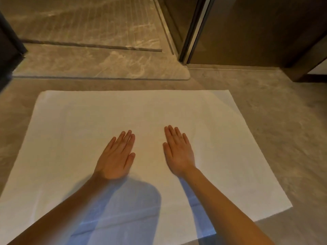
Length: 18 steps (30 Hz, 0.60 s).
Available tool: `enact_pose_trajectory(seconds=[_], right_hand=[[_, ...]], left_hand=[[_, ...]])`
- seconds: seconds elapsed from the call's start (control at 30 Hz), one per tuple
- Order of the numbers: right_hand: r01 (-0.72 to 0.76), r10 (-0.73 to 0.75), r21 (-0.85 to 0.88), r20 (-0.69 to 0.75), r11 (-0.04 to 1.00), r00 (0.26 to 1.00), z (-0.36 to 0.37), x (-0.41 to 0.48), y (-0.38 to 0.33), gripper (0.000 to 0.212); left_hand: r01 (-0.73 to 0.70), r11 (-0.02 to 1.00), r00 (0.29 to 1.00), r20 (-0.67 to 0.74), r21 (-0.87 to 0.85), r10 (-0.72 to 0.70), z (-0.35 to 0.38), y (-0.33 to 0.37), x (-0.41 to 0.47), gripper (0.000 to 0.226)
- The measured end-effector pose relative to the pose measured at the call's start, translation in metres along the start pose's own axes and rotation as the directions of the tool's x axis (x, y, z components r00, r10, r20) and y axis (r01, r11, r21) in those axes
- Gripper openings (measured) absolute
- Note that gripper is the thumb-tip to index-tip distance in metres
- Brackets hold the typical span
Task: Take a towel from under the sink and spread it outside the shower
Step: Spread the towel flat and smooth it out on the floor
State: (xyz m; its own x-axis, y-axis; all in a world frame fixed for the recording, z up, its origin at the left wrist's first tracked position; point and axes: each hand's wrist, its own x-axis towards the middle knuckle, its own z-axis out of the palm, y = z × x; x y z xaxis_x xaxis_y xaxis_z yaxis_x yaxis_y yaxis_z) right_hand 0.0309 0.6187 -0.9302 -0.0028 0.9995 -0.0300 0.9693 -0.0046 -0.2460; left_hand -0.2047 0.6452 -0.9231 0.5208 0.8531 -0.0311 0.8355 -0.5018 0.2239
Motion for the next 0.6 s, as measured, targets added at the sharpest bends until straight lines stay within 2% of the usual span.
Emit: enact_pose_trajectory(seconds=[0.13,0.37,0.53,0.6], right_hand=[[-0.092,0.091,-0.018,-0.027,0.996,0.995,-0.013,-0.008,0.045,0.055],[-0.111,0.111,0.001,-0.009,0.994,0.994,-0.018,-0.009,0.044,0.055],[-0.051,0.054,0.052,-0.058,0.997,0.997,-0.054,0.006,0.065,0.051],[-0.036,0.044,0.074,-0.113,0.997,0.993,-0.083,0.019,0.085,0.051]], left_hand=[[0.004,1.000,1.000,0.027,0.007,-0.004,0.002,-0.002,0.000,0.072],[0.015,1.000,1.000,0.024,-0.004,-0.015,-0.003,0.004,0.001,0.075],[-0.127,0.988,0.990,-0.073,-0.086,0.121,-0.042,0.044,0.051,0.063],[-0.187,0.970,0.982,0.002,-0.155,0.190,-0.062,0.060,0.085,0.060]])
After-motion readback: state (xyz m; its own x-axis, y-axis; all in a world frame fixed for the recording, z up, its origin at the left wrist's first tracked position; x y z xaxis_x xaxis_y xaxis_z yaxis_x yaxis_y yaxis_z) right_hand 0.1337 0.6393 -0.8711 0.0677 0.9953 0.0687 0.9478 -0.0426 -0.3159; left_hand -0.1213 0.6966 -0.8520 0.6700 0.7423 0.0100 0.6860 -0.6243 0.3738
